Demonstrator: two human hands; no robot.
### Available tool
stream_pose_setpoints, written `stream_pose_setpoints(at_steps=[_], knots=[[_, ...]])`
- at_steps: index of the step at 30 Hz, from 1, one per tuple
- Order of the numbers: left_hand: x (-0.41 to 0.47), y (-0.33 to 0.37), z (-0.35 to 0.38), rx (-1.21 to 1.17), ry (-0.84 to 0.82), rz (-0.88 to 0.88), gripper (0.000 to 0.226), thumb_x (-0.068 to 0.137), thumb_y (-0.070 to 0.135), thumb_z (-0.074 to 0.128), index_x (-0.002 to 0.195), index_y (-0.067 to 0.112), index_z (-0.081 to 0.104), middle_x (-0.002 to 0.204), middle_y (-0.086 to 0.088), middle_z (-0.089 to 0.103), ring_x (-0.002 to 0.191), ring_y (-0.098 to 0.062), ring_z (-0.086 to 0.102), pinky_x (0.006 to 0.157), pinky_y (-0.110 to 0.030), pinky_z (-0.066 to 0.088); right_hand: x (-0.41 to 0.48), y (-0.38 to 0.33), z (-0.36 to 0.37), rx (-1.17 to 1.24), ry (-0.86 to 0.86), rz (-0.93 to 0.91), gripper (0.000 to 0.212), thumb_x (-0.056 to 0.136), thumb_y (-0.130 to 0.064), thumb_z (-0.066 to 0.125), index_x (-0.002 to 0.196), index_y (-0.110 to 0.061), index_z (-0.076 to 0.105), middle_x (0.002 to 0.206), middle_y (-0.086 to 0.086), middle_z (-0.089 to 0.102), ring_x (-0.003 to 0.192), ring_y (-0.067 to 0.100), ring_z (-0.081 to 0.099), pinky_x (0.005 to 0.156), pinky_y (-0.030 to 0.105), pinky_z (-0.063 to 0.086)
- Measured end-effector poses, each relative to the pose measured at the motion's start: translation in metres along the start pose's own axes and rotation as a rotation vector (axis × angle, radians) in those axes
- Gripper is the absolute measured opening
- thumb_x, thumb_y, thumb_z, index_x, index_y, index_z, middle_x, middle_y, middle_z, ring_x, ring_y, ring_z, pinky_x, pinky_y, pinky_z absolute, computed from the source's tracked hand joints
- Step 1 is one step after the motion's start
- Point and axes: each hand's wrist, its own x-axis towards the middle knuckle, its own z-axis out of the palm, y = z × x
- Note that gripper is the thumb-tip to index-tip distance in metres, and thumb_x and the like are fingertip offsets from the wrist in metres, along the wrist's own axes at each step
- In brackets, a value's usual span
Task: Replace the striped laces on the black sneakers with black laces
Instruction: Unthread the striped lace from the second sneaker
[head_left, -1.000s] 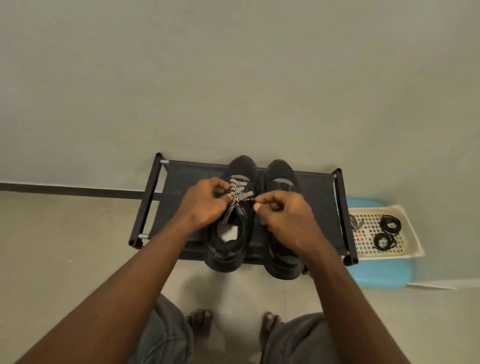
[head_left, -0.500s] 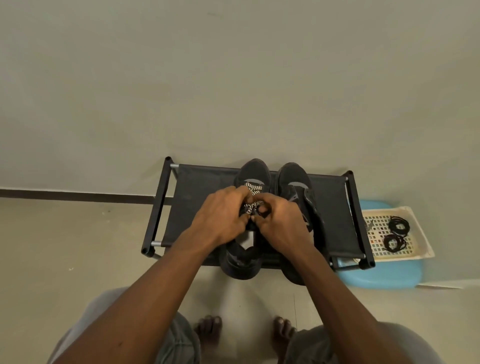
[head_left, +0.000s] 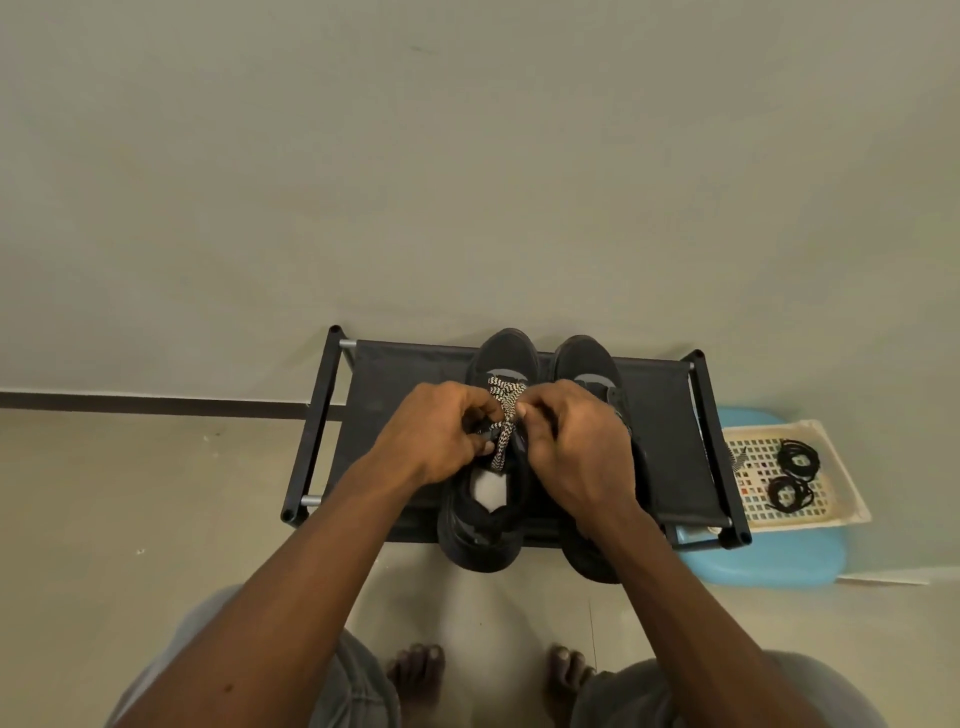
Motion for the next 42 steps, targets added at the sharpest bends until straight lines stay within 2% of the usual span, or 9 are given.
stream_pose_setpoints(at_steps=[7,11,19,23,25,27,31,35,42], knots=[[-0.008,0.002,0.007,-0.047,0.054,-0.019,0.035,0.088,0.020,0.083,0.119,0.032,0.073,0.116,0.005,0.076,0.107,-0.012,0.070,0.102,-0.037,0.056,0.004,-0.031,-0.061,0.393,0.220,0.082,0.007,0.098,-0.021,0.067,0.100,-0.019,0.074,0.086,-0.008,0.071,0.078,0.010,0.068,0.068,0.031,0.056],[-0.017,0.005,0.010,-0.028,0.105,-0.015,0.033,0.090,0.022,0.081,0.120,0.033,0.074,0.113,0.004,0.077,0.105,-0.016,0.072,0.101,-0.039,0.057,0.001,-0.047,-0.095,0.523,0.297,0.107,0.009,0.098,-0.015,0.066,0.100,-0.015,0.075,0.087,-0.001,0.074,0.080,0.017,0.071,0.072,0.044,0.060],[-0.022,0.011,0.015,0.058,0.212,0.047,0.024,0.092,0.032,0.075,0.116,0.033,0.073,0.105,0.007,0.074,0.096,-0.016,0.068,0.090,-0.035,0.055,-0.016,-0.051,-0.092,0.893,0.222,0.256,0.015,0.098,-0.008,0.066,0.107,0.002,0.071,0.091,0.021,0.074,0.079,0.022,0.073,0.071,0.029,0.061],[-0.012,0.013,0.022,0.085,0.226,0.102,0.015,0.090,0.036,0.077,0.099,0.030,0.067,0.098,0.011,0.059,0.089,-0.012,0.056,0.077,-0.032,0.044,-0.014,-0.034,-0.069,1.113,0.073,0.347,0.020,0.101,-0.009,0.059,0.117,-0.002,0.068,0.098,0.016,0.075,0.084,0.022,0.072,0.073,0.028,0.060],[-0.006,0.012,0.021,0.096,0.178,0.107,0.019,0.090,0.034,0.078,0.091,0.030,0.059,0.093,0.011,0.053,0.087,-0.014,0.054,0.075,-0.030,0.038,-0.011,-0.023,-0.053,1.036,-0.030,0.469,0.024,0.101,-0.007,0.060,0.124,-0.006,0.065,0.099,0.011,0.075,0.082,0.017,0.071,0.073,0.028,0.060],[-0.001,0.010,0.014,0.104,0.129,0.112,0.021,0.090,0.030,0.078,0.089,0.030,0.057,0.092,0.009,0.054,0.088,-0.016,0.056,0.077,-0.030,0.038,-0.007,-0.006,-0.033,0.751,-0.159,0.527,0.030,0.097,-0.003,0.064,0.125,-0.011,0.065,0.093,0.005,0.074,0.079,0.014,0.069,0.074,0.029,0.059],[0.005,0.003,0.003,0.095,0.098,0.134,0.012,0.088,0.025,0.080,0.092,0.026,0.068,0.093,0.010,0.068,0.088,-0.013,0.065,0.082,-0.033,0.052,-0.004,0.009,-0.007,0.145,-0.461,0.352,0.036,0.088,-0.022,0.075,0.123,-0.026,0.066,0.092,-0.011,0.070,0.086,0.008,0.067,0.085,0.037,0.059],[0.012,-0.001,-0.002,-0.023,0.086,0.130,0.009,0.090,0.017,0.078,0.090,0.024,0.073,0.085,0.010,0.074,0.082,-0.007,0.070,0.084,-0.037,0.060,0.000,0.003,-0.003,-0.041,-0.415,0.276,0.048,0.087,-0.041,0.074,0.131,-0.033,0.059,0.103,-0.013,0.069,0.094,0.010,0.065,0.080,0.034,0.055],[0.017,0.003,-0.006,-0.118,0.019,0.125,0.028,0.083,0.005,0.074,0.097,0.030,0.069,0.084,0.012,0.073,0.077,0.000,0.069,0.078,-0.022,0.056,0.002,0.004,0.007,0.004,-0.310,0.238,0.029,0.084,-0.028,0.073,0.113,-0.027,0.069,0.090,-0.009,0.069,0.085,0.014,0.065,0.077,0.042,0.058]])
